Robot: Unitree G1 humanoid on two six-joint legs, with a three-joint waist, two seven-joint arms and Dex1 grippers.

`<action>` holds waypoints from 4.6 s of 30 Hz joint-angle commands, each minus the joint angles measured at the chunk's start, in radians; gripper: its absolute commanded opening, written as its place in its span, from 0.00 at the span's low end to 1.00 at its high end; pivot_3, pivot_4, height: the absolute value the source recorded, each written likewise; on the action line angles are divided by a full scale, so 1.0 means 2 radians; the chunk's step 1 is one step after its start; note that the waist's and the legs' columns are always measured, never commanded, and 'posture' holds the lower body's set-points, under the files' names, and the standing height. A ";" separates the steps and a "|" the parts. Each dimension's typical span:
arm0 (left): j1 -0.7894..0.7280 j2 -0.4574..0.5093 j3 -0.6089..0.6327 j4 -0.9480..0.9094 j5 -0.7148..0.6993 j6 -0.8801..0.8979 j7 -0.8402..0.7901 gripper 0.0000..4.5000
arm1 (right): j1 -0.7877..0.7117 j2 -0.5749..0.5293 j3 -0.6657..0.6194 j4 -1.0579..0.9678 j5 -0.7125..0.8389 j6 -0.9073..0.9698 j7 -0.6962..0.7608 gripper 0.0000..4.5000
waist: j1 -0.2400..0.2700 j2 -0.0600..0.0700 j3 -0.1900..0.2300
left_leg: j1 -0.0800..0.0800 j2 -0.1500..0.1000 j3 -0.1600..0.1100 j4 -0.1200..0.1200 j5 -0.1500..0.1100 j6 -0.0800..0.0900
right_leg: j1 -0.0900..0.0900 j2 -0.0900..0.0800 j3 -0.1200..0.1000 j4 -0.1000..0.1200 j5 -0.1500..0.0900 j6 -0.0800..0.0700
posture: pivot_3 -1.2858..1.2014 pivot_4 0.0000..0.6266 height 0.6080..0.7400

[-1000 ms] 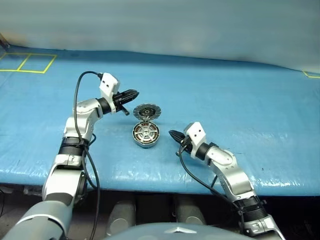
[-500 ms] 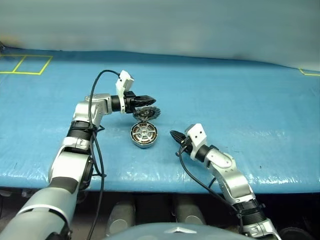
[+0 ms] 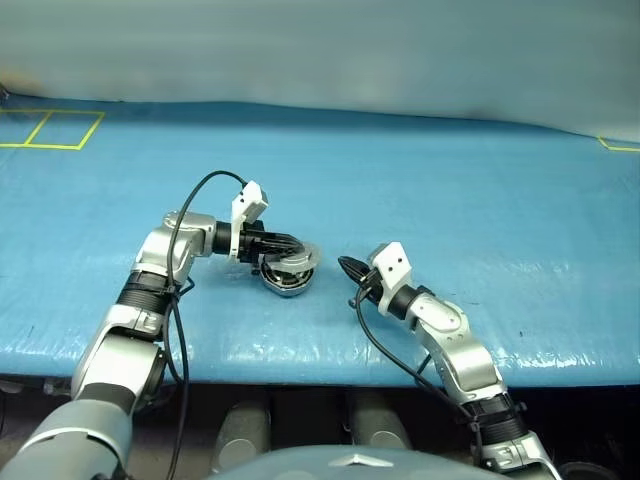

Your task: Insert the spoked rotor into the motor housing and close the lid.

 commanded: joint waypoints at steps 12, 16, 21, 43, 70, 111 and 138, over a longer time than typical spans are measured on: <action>0.094 -0.009 0.002 -0.107 -0.013 0.018 0.050 0.10 | -0.014 0.004 -0.003 -0.004 -0.001 -0.018 -0.002 0.00 | 0.003 0.000 0.000 | 0.000 0.000 0.000 0.000 0.000 0.000 | 0.000 0.000 0.000 0.000 0.000 0.000 | 0.52 0.24 1.00; 0.121 -0.004 0.014 -0.121 -0.013 0.008 0.071 0.10 | -0.015 0.006 0.000 -0.005 -0.001 -0.019 -0.001 0.00 | 0.003 0.000 0.000 | 0.000 0.000 0.000 0.000 0.000 0.000 | 0.000 0.000 0.000 0.000 0.000 0.000 | 0.52 0.24 1.00; 0.146 -0.010 0.047 -0.141 -0.022 -0.036 0.108 0.10 | -0.026 0.013 0.002 -0.004 -0.005 -0.032 -0.006 0.00 | 0.003 0.000 0.000 | 0.001 0.000 0.000 0.000 0.000 0.000 | 0.001 0.000 0.000 0.000 0.000 0.000 | 0.52 0.24 1.00; 0.308 -0.034 0.136 -0.291 -0.064 -0.207 0.189 0.09 | -0.089 0.035 0.049 0.012 0.006 0.006 0.059 0.49 | 0.007 0.001 0.000 | 0.000 0.000 0.000 -0.004 0.000 0.000 | 0.000 0.000 0.000 -0.004 0.000 0.000 | 0.52 0.24 1.00; 0.390 -0.058 0.119 -0.255 -0.053 -0.300 0.208 0.09 | -0.104 0.044 0.073 0.034 0.001 0.067 0.066 0.85 | 0.007 0.001 0.000 | 0.001 0.000 0.000 -0.005 0.000 0.000 | 0.000 0.000 0.000 -0.005 0.000 0.000 | 0.52 0.24 1.00; 0.409 -0.061 0.113 -0.217 -0.040 -0.328 0.223 0.09 | -0.125 0.072 0.107 -0.008 -0.056 0.204 -0.041 0.67 | 0.006 0.001 0.000 | 0.001 0.001 0.000 -0.007 0.000 0.000 | 0.000 0.000 0.000 -0.005 0.000 -0.001 | 0.52 0.24 1.00; 0.407 -0.062 0.111 -0.198 -0.037 -0.335 0.231 0.09 | -0.129 0.096 0.096 -0.054 -0.022 0.268 -0.056 0.67 | 0.006 0.003 -0.005 | 0.001 0.001 0.000 -0.008 0.000 0.000 | -0.001 0.000 0.000 -0.006 -0.001 -0.001 | 0.52 0.24 1.00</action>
